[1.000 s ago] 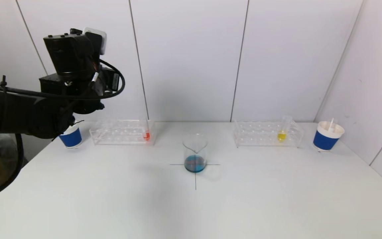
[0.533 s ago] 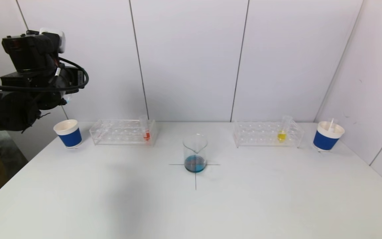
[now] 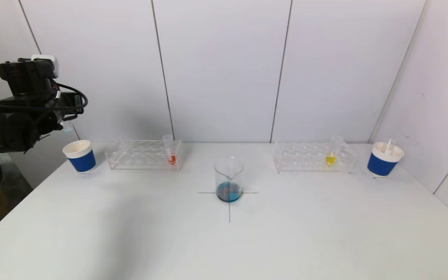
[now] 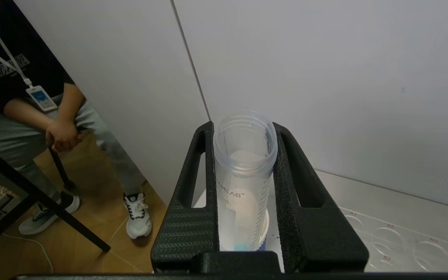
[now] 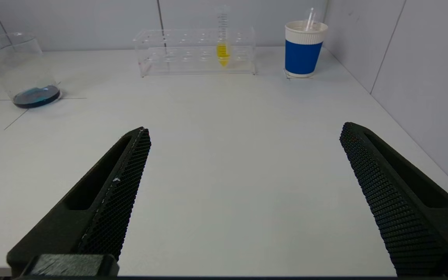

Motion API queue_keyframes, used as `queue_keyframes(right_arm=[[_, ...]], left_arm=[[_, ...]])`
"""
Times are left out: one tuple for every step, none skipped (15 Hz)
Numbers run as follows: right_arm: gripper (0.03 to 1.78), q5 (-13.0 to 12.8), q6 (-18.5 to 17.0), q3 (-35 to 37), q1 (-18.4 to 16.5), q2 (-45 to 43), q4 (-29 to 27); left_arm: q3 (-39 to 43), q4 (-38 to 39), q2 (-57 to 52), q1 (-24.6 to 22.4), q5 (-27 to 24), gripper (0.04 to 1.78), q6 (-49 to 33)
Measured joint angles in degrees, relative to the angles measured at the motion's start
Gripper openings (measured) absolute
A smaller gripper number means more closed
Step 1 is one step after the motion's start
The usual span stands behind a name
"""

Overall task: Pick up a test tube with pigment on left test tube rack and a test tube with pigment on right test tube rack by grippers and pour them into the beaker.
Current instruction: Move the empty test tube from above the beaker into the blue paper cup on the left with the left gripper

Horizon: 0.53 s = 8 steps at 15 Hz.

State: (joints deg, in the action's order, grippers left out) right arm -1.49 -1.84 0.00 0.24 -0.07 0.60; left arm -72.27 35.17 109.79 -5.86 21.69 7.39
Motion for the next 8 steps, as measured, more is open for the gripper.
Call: queue_keyframes(right_arm=[[1.77,0.0,0.0,0.0,0.0,0.0,0.0],[1.77,0.0,0.0,0.0,0.0,0.0,0.0],[1.77,0.0,0.0,0.0,0.0,0.0,0.0],[1.77,0.0,0.0,0.0,0.0,0.0,0.0],[1.77,0.0,0.0,0.0,0.0,0.0,0.0],[1.77,0.0,0.0,0.0,0.0,0.0,0.0],[1.77,0.0,0.0,0.0,0.0,0.0,0.0],[1.77,0.0,0.0,0.0,0.0,0.0,0.0]], left_arm=[[-0.7,0.0,1.3,-0.4,-0.1,0.44,-0.4],[-1.5,0.1,2.5,-0.8,-0.2,0.44,-0.6],[-2.5,0.1,3.8,-1.2,-0.3,0.44,-0.8],[-3.5,0.0,5.0,-1.7,-0.4,0.44,-1.1],[-4.6,0.0,6.2,-2.4,-0.5,0.44,-1.4],[-5.3,0.0,7.3,-3.1,-0.9,0.44,-1.5],[-6.0,0.0,8.4,-3.8,-1.5,0.44,-1.8],[-6.9,0.0,9.6,-4.5,-2.1,0.44,-2.0]])
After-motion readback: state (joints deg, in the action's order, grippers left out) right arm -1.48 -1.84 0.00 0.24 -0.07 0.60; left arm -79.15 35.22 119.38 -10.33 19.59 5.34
